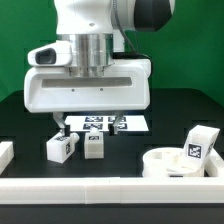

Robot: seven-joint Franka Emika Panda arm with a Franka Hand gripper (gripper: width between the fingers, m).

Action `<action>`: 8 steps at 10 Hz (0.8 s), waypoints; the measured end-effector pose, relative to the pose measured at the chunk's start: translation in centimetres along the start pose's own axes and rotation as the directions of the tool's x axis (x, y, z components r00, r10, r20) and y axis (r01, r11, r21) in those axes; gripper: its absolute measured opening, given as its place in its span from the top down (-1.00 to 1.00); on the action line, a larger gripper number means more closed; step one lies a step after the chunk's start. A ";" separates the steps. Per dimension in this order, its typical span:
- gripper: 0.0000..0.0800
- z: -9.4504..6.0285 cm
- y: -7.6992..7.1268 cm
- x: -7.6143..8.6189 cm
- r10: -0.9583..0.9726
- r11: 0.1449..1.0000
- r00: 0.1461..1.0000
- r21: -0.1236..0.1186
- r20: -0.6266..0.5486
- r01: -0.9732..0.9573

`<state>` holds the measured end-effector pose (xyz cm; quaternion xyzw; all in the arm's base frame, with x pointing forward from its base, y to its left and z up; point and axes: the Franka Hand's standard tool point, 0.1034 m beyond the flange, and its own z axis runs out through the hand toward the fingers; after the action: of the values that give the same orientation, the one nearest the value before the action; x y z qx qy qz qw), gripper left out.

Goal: Assemble stool

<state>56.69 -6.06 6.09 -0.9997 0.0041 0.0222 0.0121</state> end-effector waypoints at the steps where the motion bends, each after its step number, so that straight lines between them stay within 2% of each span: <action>1: -0.62 0.0 -0.1 0.2 0.018 1.000 0.998 0.012 0.053 -0.019; 2: -0.62 0.1 0.1 -0.2 0.051 0.999 0.992 0.010 0.113 -0.053; 4: -0.62 -0.1 0.7 -0.8 0.123 0.992 0.958 -0.023 0.260 -0.121; 6: -0.62 0.1 1.0 -2.1 0.175 0.984 0.903 -0.029 0.392 -0.178; 8: -0.62 0.2 1.0 -2.8 0.169 0.983 0.839 -0.029 0.516 -0.180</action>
Offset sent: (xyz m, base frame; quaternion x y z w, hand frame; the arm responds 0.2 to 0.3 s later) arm -0.0060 -0.0278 0.0109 -0.0860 -0.2139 0.0915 0.9688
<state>53.92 -7.03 6.01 -0.9522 0.0920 0.2905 0.0209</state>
